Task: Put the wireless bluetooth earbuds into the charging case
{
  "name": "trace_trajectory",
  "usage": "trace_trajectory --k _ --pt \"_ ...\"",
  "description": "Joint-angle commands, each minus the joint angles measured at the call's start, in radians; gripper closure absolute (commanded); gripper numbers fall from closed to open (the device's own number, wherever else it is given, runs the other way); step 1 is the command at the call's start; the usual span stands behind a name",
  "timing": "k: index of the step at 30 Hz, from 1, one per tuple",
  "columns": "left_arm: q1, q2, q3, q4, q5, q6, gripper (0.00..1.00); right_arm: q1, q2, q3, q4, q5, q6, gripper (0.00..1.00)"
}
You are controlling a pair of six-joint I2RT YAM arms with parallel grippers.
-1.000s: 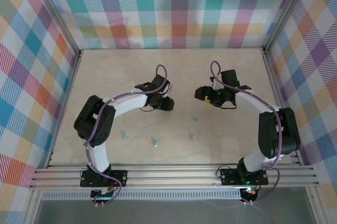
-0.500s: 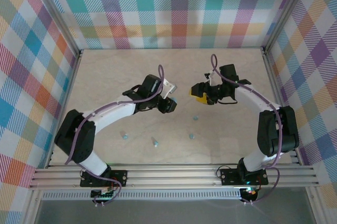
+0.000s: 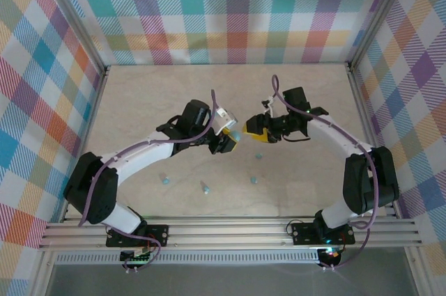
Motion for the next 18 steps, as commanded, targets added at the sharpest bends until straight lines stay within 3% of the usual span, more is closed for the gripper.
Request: trace_trajectory --k 1,8,18 --pt "-0.016 -0.035 0.006 0.041 0.046 0.062 0.94 0.034 -0.02 0.014 0.009 -0.053 0.014 0.28" --pt "-0.023 -0.032 0.03 -0.004 0.069 0.085 0.94 0.063 -0.027 -0.005 0.03 -0.052 0.029 0.28" --pt "-0.034 -0.021 0.079 -0.045 0.068 0.091 0.92 0.099 0.024 0.036 0.013 -0.059 0.024 0.38"
